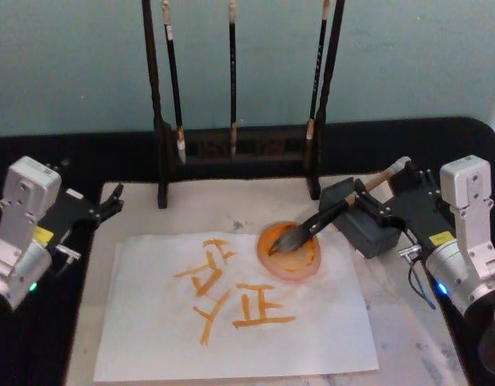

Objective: Pick up the brush from the inkstone, write on the paper, then place the brush back to its original position.

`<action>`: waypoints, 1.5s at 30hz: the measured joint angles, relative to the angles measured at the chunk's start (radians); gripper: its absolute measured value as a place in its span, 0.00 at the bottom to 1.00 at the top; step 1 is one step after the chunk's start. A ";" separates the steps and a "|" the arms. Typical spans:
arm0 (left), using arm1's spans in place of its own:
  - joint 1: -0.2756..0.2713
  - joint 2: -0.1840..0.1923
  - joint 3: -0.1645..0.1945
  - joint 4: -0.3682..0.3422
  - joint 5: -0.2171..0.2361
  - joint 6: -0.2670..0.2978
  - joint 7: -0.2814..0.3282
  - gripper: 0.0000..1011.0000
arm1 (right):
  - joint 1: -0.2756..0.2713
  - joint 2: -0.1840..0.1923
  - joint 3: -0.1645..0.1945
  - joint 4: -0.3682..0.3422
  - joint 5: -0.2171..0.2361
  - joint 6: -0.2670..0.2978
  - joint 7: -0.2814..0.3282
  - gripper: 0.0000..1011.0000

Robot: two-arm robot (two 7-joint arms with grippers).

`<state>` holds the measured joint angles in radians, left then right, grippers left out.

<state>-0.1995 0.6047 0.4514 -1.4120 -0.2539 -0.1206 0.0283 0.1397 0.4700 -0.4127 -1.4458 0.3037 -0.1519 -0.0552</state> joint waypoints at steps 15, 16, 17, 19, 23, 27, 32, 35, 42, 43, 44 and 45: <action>0.000 0.000 0.000 0.000 0.000 0.000 0.000 1.00 | 0.000 0.000 0.000 0.000 0.000 0.000 0.000 0.99; 0.000 0.000 0.000 0.000 0.000 0.000 0.000 1.00 | 0.000 0.000 0.000 0.000 0.000 0.000 0.000 0.99; 0.000 0.000 0.000 0.000 0.000 0.000 0.000 1.00 | 0.000 0.000 0.000 0.000 0.000 0.000 0.000 0.99; 0.000 0.000 0.000 0.000 0.000 0.000 0.000 1.00 | 0.000 0.000 0.000 0.000 0.000 0.000 0.000 0.99; 0.000 0.000 0.000 0.000 0.000 0.000 0.000 1.00 | 0.000 0.000 0.000 0.000 0.000 0.000 0.000 0.99; 0.000 0.000 0.000 0.000 0.000 0.000 0.000 1.00 | 0.000 0.000 0.000 0.000 0.000 0.000 0.000 0.99; 0.000 0.000 0.000 0.000 0.000 0.000 0.000 1.00 | 0.000 0.000 0.000 0.000 0.000 0.000 0.000 0.99; 0.000 0.000 0.000 0.000 0.000 0.000 0.000 1.00 | 0.000 0.000 0.000 0.000 0.000 0.000 0.000 0.99; 0.000 0.000 0.000 0.000 0.000 0.000 0.000 1.00 | 0.000 0.000 0.000 0.000 0.000 0.000 0.000 0.99; 0.000 0.000 0.000 0.000 0.000 0.000 0.000 1.00 | 0.000 0.000 0.000 0.000 0.000 0.000 0.000 0.99; 0.000 0.000 0.000 0.000 0.000 0.000 0.000 1.00 | 0.000 0.000 0.000 0.000 0.000 0.000 0.000 0.99; 0.000 0.000 0.000 0.000 0.000 0.000 0.000 1.00 | 0.000 0.000 0.000 0.000 0.000 0.000 0.000 0.99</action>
<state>-0.1995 0.6047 0.4514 -1.4120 -0.2539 -0.1206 0.0283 0.1396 0.4700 -0.4128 -1.4459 0.3037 -0.1519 -0.0552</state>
